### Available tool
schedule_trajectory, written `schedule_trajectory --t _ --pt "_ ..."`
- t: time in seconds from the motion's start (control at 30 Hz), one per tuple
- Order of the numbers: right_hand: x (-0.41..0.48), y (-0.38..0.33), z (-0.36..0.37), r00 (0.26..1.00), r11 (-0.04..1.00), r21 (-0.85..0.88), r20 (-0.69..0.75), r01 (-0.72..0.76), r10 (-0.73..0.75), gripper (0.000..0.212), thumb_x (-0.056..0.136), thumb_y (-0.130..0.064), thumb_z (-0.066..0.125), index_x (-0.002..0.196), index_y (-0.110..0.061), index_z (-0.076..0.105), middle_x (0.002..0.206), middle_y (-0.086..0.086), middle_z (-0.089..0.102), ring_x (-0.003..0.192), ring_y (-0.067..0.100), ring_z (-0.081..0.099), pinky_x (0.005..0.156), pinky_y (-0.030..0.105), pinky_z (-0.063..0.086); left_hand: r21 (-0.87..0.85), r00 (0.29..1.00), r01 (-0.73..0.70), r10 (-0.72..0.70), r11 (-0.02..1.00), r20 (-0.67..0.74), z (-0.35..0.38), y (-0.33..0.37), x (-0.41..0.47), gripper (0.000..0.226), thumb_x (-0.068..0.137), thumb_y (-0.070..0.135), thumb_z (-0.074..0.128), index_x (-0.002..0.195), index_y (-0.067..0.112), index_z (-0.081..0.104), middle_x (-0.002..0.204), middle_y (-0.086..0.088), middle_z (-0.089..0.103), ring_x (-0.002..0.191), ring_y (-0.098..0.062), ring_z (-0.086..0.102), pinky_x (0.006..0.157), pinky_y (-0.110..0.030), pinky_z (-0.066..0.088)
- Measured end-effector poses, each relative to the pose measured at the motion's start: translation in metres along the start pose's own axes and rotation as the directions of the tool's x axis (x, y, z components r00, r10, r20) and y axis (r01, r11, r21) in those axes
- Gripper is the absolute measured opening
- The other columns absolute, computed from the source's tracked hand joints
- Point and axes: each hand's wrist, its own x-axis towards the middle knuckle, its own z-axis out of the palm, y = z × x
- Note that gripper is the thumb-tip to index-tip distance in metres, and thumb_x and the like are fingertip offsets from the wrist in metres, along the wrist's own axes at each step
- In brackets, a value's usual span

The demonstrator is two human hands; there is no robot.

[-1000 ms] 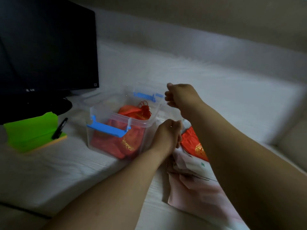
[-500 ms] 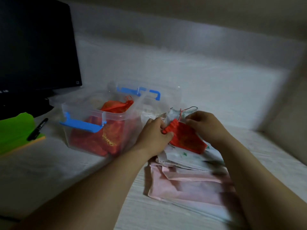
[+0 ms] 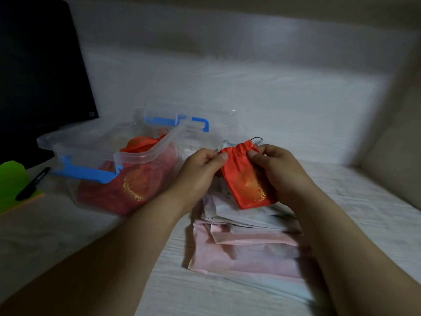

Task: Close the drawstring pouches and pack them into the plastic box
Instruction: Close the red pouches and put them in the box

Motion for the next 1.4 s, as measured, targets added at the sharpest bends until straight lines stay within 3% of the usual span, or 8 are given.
schedule_trajectory --t 0.23,0.37,0.53,0.63,0.8,1.03,1.23,1.4 --pt "-0.004 0.000 0.000 0.943 0.903 0.297 0.217 -0.310 0.252 0.042 0.101 -0.038 0.060 0.119 -0.001 0.072 0.114 0.024 0.074 0.105 0.037 0.073 0.092 0.045 0.060 0.045 0.994 0.008 -0.013 0.999 0.109 -0.004 0.005 -0.005 0.023 0.104 0.017 0.057 0.083 0.009 0.061 0.068 0.000 0.054 0.068 -0.014 0.049 0.069 -0.029 0.041" --pt "-0.001 0.004 0.005 0.960 0.903 0.326 0.110 -0.281 0.259 0.030 0.101 -0.036 0.060 0.108 -0.011 0.076 0.119 0.023 0.073 0.098 0.034 0.074 0.095 0.047 0.058 0.134 0.990 0.008 -0.027 0.991 0.138 -0.005 0.006 -0.009 0.025 0.107 0.019 0.053 0.083 0.011 0.056 0.059 0.004 0.044 0.054 -0.010 0.040 0.055 -0.023 0.038" --pt "0.004 0.009 0.003 0.956 0.893 0.347 0.044 -0.288 0.292 0.032 0.102 -0.039 0.059 0.098 -0.011 0.075 0.093 0.014 0.076 0.081 0.028 0.074 0.086 0.043 0.061 0.107 0.995 0.050 -0.059 0.993 0.077 -0.003 0.009 -0.012 0.044 0.109 0.024 0.050 0.067 0.022 0.061 0.060 0.001 0.037 0.054 -0.010 0.034 0.050 -0.021 0.032" --pt "0.007 0.013 -0.002 0.952 0.886 0.359 0.022 -0.293 0.306 0.032 0.101 -0.043 0.058 0.101 -0.016 0.074 0.102 0.011 0.073 0.093 0.028 0.069 0.103 0.047 0.052 0.025 0.994 0.108 -0.109 0.994 0.021 -0.004 0.010 -0.010 0.045 0.108 0.028 0.051 0.064 0.022 0.059 0.059 0.000 0.038 0.053 -0.012 0.035 0.049 -0.023 0.033" --pt "0.008 0.009 -0.004 0.939 0.796 0.524 0.021 -0.304 0.344 0.040 0.107 -0.039 0.046 0.088 -0.012 0.069 0.085 0.010 0.069 0.077 0.026 0.068 0.075 0.038 0.055 -0.119 0.978 0.199 -0.204 0.973 -0.036 -0.009 0.007 -0.003 0.045 0.105 0.034 0.057 0.064 0.019 0.044 0.053 -0.001 0.042 0.047 -0.016 0.041 0.054 -0.030 0.034" --pt "0.009 0.010 -0.010 0.918 0.720 0.616 0.012 -0.319 0.397 0.041 0.106 -0.038 0.047 0.082 -0.012 0.066 0.073 0.003 0.054 0.063 0.016 0.048 0.064 0.027 0.040 -0.337 0.967 0.218 -0.250 0.916 -0.054 -0.011 0.004 0.003 0.041 0.099 0.026 0.065 0.063 0.020 0.047 0.067 -0.003 0.054 0.057 -0.015 0.053 0.054 -0.027 0.038" --pt "0.008 0.011 -0.012 0.911 0.631 0.689 0.107 -0.356 0.398 0.047 0.107 -0.036 0.043 0.064 -0.017 0.044 0.062 0.002 0.052 0.046 0.010 0.036 0.035 0.018 0.018 -0.673 0.956 0.263 -0.280 0.691 0.086 -0.009 0.010 0.000 0.035 0.104 0.019 0.056 0.070 0.018 0.047 0.089 -0.007 0.076 0.097 -0.022 0.076 0.099 -0.036 0.053" --pt "0.010 0.013 -0.016 0.910 0.616 0.696 0.137 -0.369 0.391 0.047 0.104 -0.028 0.045 0.059 -0.021 0.034 0.058 -0.001 0.045 0.038 0.009 0.031 0.034 0.019 0.013 -0.729 0.950 0.270 -0.298 0.629 0.095 -0.007 0.010 0.001 0.042 0.105 0.025 0.055 0.067 0.018 0.040 0.056 0.001 0.044 0.048 -0.012 0.045 0.063 -0.032 0.060"
